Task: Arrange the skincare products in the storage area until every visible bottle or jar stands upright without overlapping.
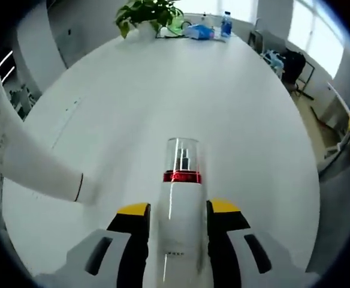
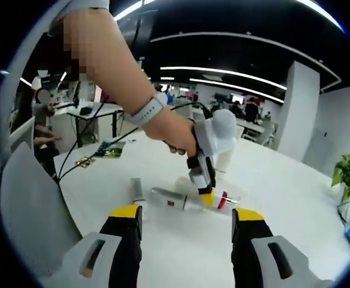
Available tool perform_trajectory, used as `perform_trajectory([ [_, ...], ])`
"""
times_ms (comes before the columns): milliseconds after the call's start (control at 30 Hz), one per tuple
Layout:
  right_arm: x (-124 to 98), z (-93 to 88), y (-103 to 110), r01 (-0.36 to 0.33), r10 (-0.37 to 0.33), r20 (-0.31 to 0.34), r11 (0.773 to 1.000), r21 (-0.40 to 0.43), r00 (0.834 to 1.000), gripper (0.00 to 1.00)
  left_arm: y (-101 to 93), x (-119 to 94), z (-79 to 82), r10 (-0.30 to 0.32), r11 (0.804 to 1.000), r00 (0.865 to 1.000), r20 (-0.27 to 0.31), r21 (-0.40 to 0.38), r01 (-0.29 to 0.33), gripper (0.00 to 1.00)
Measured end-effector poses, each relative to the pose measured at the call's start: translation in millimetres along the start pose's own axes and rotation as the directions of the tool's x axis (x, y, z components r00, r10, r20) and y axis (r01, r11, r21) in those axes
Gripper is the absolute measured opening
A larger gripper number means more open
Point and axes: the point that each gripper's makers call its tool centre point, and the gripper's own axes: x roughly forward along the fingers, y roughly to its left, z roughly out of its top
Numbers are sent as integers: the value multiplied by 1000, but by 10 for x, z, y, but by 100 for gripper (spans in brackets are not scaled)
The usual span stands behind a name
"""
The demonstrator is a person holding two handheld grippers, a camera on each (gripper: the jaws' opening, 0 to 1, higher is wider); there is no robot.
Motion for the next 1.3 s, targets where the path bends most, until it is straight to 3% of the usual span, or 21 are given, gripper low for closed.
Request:
perform_trajectory([
  [100, 6, -22, 4, -5, 5, -11, 1000, 12, 1000, 60, -26, 37, 1, -22, 1000, 1000, -1, 6, 22, 27],
  [267, 6, -33, 4, -7, 7, -16, 1000, 23, 1000, 59, -27, 105, -20, -35, 999, 999, -13, 40, 36, 27],
  [367, 7, -31, 9, -9, 9, -14, 1000, 22, 1000, 58, 7, 92, -21, -33, 999, 999, -6, 13, 33, 31],
  [467, 8, -40, 16, -13, 14, -19, 1000, 26, 1000, 57, 34, 100, -52, -32, 996, 999, 0, -81, 32, 33],
  [667, 7, -43, 3, -8, 9, -21, 1000, 30, 1000, 56, 18, 104, -23, -37, 999, 999, 3, -17, 37, 31],
  [867, 5, -44, -7, -3, 3, -21, 1000, 26, 1000, 56, 25, 95, -2, -45, 996, 998, 34, -78, 48, 30],
  [967, 1, -45, -16, 2, -1, -21, 1000, 29, 1000, 56, 64, 51, 73, -45, 977, 993, 108, -201, 67, 29],
  [1100, -1, -42, -19, 4, -4, -19, 1000, 27, 1000, 56, 165, -47, 161, -32, 962, 985, 172, -262, 77, 29],
  [1300, 1, -40, -23, 5, -4, -19, 1000, 26, 1000, 56, 366, -335, 321, 18, 907, 948, 319, -405, 119, 29],
])
